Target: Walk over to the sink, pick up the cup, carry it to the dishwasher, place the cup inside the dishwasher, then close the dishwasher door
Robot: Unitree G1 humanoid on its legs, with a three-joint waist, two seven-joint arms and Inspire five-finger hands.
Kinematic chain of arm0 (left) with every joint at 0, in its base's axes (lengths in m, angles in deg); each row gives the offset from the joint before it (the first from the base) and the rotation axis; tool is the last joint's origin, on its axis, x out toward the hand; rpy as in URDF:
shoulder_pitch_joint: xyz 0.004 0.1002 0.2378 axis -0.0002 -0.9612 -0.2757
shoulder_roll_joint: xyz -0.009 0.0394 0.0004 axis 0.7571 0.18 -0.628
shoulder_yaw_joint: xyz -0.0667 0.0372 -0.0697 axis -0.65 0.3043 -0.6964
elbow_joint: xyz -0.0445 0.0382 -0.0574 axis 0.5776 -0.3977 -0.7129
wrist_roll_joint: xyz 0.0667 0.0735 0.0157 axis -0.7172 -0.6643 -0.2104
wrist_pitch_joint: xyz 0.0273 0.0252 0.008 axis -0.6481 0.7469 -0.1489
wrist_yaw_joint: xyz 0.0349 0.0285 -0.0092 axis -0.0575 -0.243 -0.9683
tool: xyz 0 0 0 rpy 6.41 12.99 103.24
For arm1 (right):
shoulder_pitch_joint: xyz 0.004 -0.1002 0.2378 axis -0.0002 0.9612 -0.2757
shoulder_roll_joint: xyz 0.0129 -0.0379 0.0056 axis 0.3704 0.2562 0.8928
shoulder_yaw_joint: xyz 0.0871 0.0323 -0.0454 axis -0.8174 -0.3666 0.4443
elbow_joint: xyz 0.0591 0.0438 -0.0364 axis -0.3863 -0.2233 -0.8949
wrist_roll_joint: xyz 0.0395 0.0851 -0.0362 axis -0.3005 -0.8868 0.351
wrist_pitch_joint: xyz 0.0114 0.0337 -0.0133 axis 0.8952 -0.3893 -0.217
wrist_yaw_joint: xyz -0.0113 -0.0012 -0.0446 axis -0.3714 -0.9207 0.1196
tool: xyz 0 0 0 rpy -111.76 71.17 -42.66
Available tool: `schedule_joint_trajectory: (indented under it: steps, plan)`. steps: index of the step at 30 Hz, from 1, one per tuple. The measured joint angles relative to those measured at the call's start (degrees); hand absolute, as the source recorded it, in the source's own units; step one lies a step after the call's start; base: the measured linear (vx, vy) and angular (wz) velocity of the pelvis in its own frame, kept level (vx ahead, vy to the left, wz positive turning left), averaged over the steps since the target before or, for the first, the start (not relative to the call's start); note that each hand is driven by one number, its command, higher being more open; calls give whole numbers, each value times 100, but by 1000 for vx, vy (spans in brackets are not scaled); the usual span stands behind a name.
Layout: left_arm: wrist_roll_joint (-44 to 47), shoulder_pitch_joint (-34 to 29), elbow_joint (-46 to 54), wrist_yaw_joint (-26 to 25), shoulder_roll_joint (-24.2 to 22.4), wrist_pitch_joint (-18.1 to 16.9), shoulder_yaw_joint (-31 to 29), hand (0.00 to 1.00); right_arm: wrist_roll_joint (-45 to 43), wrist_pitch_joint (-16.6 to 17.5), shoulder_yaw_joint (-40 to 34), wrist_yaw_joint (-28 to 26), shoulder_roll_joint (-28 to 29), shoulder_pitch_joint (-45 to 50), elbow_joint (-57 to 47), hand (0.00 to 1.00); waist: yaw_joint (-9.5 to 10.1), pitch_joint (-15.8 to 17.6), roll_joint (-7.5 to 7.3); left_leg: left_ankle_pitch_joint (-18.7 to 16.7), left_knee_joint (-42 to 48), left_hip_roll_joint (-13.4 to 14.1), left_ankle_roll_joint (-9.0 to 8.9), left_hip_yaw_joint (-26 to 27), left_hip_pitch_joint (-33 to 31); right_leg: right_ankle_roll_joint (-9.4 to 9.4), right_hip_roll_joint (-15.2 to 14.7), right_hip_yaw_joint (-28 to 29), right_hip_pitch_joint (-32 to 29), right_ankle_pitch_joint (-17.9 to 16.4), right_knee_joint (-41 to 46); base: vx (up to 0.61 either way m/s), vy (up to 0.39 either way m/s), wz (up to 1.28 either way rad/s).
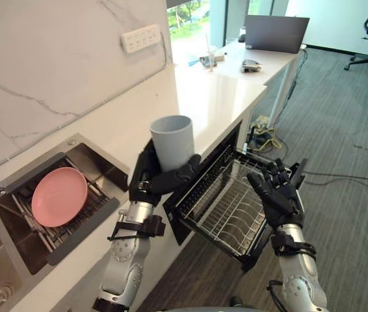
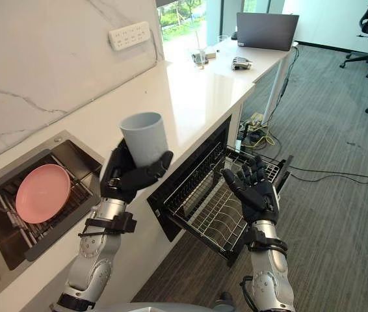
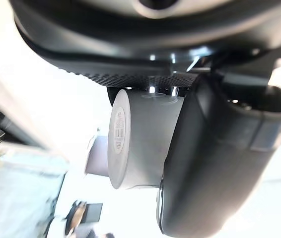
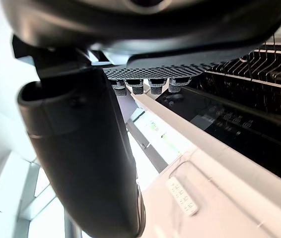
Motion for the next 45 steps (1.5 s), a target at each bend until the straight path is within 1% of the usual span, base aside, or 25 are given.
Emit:
schedule_joint_trajectory:
  steps: [1,2,3,4,6,10,12,13,15,19,22,23,25,30,33,35,40,44,45]
  plan:
    - [-100,39,-50,-144,-24,-46,-28,0,-95,-12,-19,-85,0,-24,-1,100,5,3,-5,0,-7,16,0,27,19,-1,9,-15,-2,-2,-1,-50,-37,-21]
    - [-342,98,-183,-416,-46,-146,-83,0,-248,-33,-48,-263,-5,-66,-4,100,10,4,-13,0,-30,47,-1,96,66,7,15,-89,-3,-34,-2,-61,-53,-26]
    - [-607,114,-282,-639,-36,-176,-124,0,-319,-58,-67,-449,-27,-89,-19,100,9,-2,-18,-6,-37,77,-17,151,101,-17,2,-257,-2,-26,-1,-54,-48,-25]
    - [-748,141,-378,-722,-28,-205,-130,0,-376,-68,-79,-548,-44,-90,-24,100,9,-7,-22,-10,-36,92,-25,165,109,-22,4,-305,-2,-12,-1,-38,-44,-15]
    - [-1099,268,-730,-851,-22,-203,-163,0,-471,-163,-98,-957,-191,-106,-35,100,4,-13,-42,-2,-47,137,-52,173,112,-85,53,-320,-8,55,1,-13,-33,-5]
    - [-1182,349,-1039,-848,-26,-203,-164,0,-468,-246,-72,-1305,-338,-122,-65,100,6,-56,-123,14,-87,170,-78,184,121,-93,91,-337,-14,87,33,-1,-12,-2]
    - [-1178,349,-1119,-728,-23,-203,-167,0,-469,-313,-66,-1471,-392,-123,-116,100,9,-72,-165,14,-87,161,-78,178,120,-79,81,-353,8,97,33,-14,6,2]
    - [-1179,350,-1119,-598,-22,-214,-162,0,-469,-373,-22,-1563,-456,-131,-190,100,18,-54,-211,14,-80,146,-78,163,113,-70,63,-366,15,104,33,-38,16,5]
    - [-1178,349,-1121,-446,-14,-229,-156,0,-467,-450,66,-1638,-509,-186,-257,100,23,-52,-248,15,-75,130,-77,153,101,-59,45,-369,14,113,31,-46,16,3]
    - [-1166,355,-1121,-117,36,-254,-25,0,-359,-470,293,-1637,-619,-357,-272,100,37,-69,-273,29,-76,100,-60,102,67,-54,13,-414,14,120,30,-40,9,7]
    - [-1069,367,-1123,65,74,-253,173,0,-196,-471,413,-1493,-761,-570,-273,100,43,-71,-273,48,-79,73,-47,39,32,-49,-13,-469,12,123,30,-29,8,10]
    - [-1065,376,-1123,158,73,-252,206,0,-191,-472,463,-1372,-799,-664,-273,100,39,-72,-272,56,-79,62,-43,12,7,-48,-25,-495,2,124,30,-18,6,11]
    - [-1064,429,-1122,200,83,-251,318,0,-176,-488,505,-1259,-851,-764,-273,100,54,-73,-271,69,-79,53,-40,-27,-28,-43,-33,-533,-9,127,31,-13,4,10]
    - [-1014,519,-1122,399,141,-241,590,0,32,-747,881,-855,-1042,-1077,-269,100,70,-91,-275,107,-83,28,-37,-101,-96,-38,-59,-605,-21,131,34,-13,4,7]
    - [-952,535,-1123,511,160,-223,776,0,41,-809,1108,-757,-1127,-1201,-268,100,98,-93,-275,133,-92,12,-27,-154,-125,-36,-75,-656,-20,132,35,-26,3,11]
    - [-946,535,-1123,621,183,-222,915,0,40,-924,1242,-711,-1142,-1326,-259,100,140,-94,-273,173,-132,-4,-14,-198,-125,-32,-86,-697,-11,135,34,-36,3,10]
    - [-845,562,-1221,699,226,-224,970,0,76,-1118,1491,-690,-1220,-1600,-171,100,177,-112,-270,237,-195,-25,-10,-215,-123,-30,-100,-735,-11,160,33,-48,4,5]
    - [-832,570,-1319,701,279,-224,1031,0,89,-1196,1635,-593,-1356,-1753,-19,100,183,-160,-266,310,-296,-31,-6,-230,-86,-41,-95,-757,-14,169,32,-28,0,2]
    - [-832,570,-1319,701,287,-224,1038,0,98,-1198,1654,-565,-1370,-1775,-11,0,182,-161,-266,326,-319,-31,-6,-230,-77,-44,-92,-758,-17,171,32,-39,-5,0]
